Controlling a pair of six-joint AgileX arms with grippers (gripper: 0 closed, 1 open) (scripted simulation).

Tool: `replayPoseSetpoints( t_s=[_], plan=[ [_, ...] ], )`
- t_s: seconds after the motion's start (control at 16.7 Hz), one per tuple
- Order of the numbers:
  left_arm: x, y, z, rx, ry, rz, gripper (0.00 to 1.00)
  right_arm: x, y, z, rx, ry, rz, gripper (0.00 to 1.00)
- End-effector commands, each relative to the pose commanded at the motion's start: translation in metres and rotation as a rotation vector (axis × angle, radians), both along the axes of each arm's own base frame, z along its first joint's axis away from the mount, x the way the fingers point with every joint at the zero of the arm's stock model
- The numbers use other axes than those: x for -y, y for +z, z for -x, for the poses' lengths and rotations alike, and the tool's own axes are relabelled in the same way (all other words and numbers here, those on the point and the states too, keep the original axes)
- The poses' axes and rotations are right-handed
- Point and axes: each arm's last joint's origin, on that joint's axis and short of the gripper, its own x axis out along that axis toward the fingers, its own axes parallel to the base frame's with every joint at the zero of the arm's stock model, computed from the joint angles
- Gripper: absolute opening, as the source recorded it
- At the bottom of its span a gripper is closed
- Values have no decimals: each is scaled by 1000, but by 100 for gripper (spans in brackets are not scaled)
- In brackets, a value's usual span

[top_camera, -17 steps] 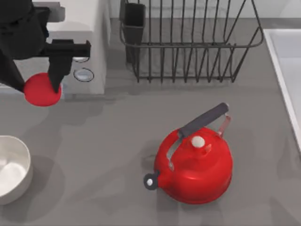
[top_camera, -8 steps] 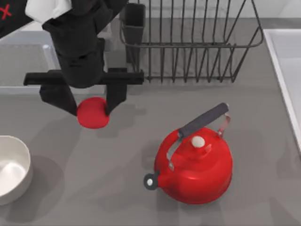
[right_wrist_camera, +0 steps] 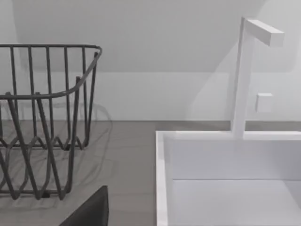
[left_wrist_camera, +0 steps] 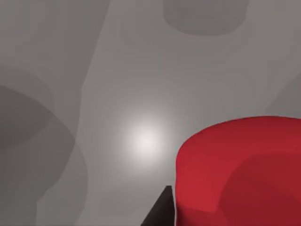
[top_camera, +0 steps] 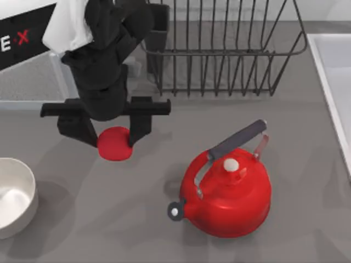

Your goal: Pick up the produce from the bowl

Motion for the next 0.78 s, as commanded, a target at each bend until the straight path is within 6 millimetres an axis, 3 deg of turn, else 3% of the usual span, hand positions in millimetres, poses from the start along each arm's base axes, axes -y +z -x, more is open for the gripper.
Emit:
replayPoseSetpoints(
  t_s=[0.48, 0.78],
  plan=[
    [-1, -65, 4, -10, -1, -6, 0, 0, 0, 0, 0, 0, 0, 100],
    [-1, -69, 4, -17, -1, -10, 0, 0, 0, 0, 0, 0, 0, 100]
  ],
)
